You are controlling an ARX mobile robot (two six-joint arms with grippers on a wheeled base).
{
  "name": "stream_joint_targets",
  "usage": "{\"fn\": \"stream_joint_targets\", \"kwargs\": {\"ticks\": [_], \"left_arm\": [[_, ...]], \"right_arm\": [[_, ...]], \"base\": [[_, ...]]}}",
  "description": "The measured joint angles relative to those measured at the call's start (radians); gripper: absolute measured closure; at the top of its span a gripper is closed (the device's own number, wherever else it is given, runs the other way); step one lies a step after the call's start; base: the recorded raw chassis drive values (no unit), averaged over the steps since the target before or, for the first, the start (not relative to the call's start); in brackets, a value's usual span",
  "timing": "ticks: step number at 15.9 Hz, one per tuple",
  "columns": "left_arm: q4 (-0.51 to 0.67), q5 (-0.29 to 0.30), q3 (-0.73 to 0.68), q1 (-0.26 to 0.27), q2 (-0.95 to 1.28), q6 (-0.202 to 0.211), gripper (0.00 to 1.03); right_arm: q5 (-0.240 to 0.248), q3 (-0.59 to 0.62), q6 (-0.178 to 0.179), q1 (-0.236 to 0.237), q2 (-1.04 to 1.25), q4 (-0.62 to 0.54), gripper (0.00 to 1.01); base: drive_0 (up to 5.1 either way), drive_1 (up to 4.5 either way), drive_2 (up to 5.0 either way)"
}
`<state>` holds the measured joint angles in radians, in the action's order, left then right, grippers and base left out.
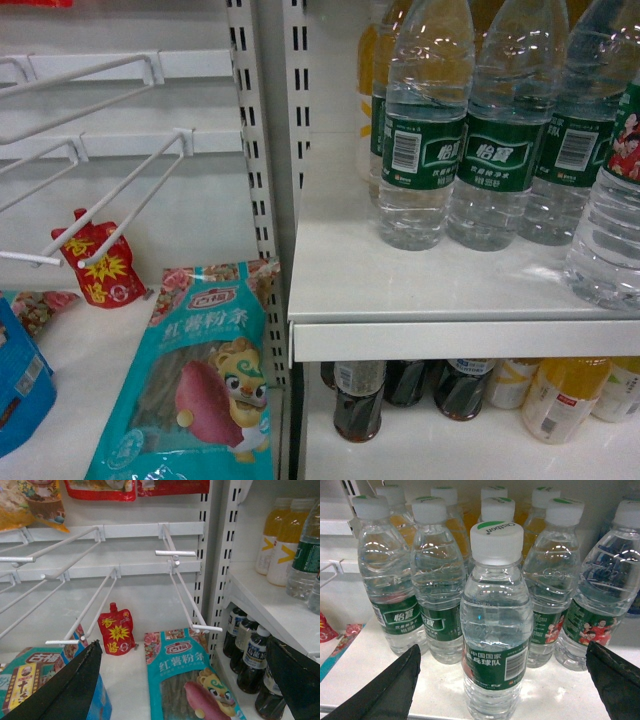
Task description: Move water from second to third shelf
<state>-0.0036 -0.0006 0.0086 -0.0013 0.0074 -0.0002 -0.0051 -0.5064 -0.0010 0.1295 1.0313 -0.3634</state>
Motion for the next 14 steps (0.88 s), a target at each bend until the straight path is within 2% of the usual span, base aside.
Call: {"fn": "stream_joint_targets", "kwargs": {"ticks": [4, 5, 6, 7, 8, 12, 14], "left_arm": [[0.0, 0.0, 0.0, 0.0, 0.0, 0.0, 0.05], [0.0, 0.0, 0.0, 0.0, 0.0, 0.0, 0.05], [0.0, -0.001, 0.0, 0.0, 0.0, 0.0, 0.05], [0.0, 0.0, 0.0, 0.0, 0.0, 0.0, 0.05], [0.0, -0.001, 0.0, 0.0, 0.0, 0.0, 0.05], [0.0, 0.0, 0.0, 0.0, 0.0, 0.0, 0.05], [0.0, 0.0, 0.0, 0.0, 0.0, 0.0, 0.05]], "right_arm": [[-0.041, 0.062, 0.0, -0.046, -0.24, 0.16, 0.03], [-0.026, 0.088, 0.0, -0.043, -0.293, 0.131, 0.06], [0.056, 0.147, 0.0, -0.044, -0.358, 0.042, 0.18], [0.02, 0.202, 0.0, -0.104, -0.427, 0.056, 0.31], [0.017, 0.238, 0.0, -0.135, -0.46, 0.056, 0.42], [0.005, 0.353, 0.0, -0.13, -0.567, 0.049, 0.96], [0.005, 0.373, 0.001, -0.13, -0.592, 0.055, 0.99]], "base": [[0.0, 0.0, 0.0], [0.0, 0.0, 0.0], [0.0, 0.0, 0.0], [0.0, 0.0, 0.0], [0.0, 0.0, 0.0], [0.0, 0.0, 0.0], [0.0, 0.0, 0.0]]}}
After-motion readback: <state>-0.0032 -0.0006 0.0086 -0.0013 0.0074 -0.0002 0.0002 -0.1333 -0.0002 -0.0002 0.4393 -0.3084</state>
